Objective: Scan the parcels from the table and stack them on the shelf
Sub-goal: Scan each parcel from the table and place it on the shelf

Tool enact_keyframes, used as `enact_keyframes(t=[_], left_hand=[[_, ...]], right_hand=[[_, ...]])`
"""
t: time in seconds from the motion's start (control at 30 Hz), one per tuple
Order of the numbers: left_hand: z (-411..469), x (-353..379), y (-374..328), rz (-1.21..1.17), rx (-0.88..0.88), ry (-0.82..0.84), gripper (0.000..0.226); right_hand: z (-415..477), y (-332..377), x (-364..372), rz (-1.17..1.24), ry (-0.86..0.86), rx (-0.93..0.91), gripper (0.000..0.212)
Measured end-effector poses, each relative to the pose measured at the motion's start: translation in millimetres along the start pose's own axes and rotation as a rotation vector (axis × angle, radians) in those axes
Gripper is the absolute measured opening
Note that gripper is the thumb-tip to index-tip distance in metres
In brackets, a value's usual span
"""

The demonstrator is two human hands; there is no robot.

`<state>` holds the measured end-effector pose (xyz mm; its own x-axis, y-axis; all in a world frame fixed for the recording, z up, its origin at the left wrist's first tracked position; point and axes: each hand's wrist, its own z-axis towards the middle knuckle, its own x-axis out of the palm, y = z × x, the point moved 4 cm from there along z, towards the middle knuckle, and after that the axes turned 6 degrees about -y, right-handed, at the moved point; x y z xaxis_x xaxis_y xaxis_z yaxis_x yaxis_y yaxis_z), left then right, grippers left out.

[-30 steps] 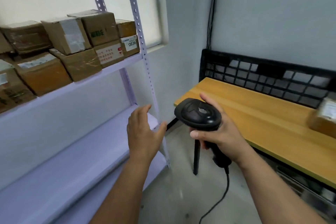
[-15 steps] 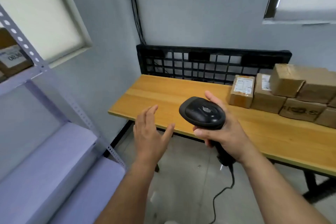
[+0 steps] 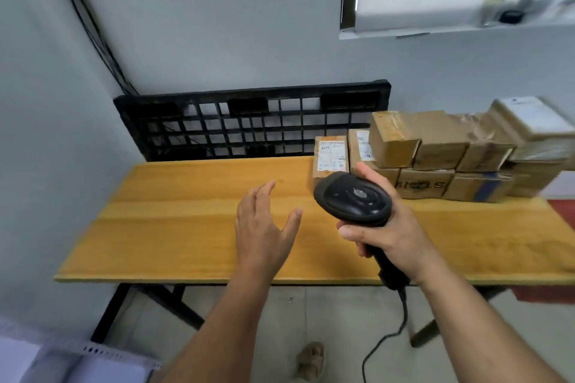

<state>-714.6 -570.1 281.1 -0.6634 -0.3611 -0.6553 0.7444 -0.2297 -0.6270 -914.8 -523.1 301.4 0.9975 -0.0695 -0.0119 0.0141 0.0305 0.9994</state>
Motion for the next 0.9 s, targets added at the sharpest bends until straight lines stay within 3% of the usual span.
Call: enact_keyframes(t=[0.53,0.9], left_hand=[[105.8,116.8,28.6,-0.049,-0.03,0.31,0.068],[144.3,206.1,55.0,-0.259,-0.4,0.601,0.055]], right_hand=[[113.3,-45.1,-33.4,-0.078,-0.178,0.15,0.103],[160.4,-90.7,-44.9,-0.101,-0.233,0.296,0.105]])
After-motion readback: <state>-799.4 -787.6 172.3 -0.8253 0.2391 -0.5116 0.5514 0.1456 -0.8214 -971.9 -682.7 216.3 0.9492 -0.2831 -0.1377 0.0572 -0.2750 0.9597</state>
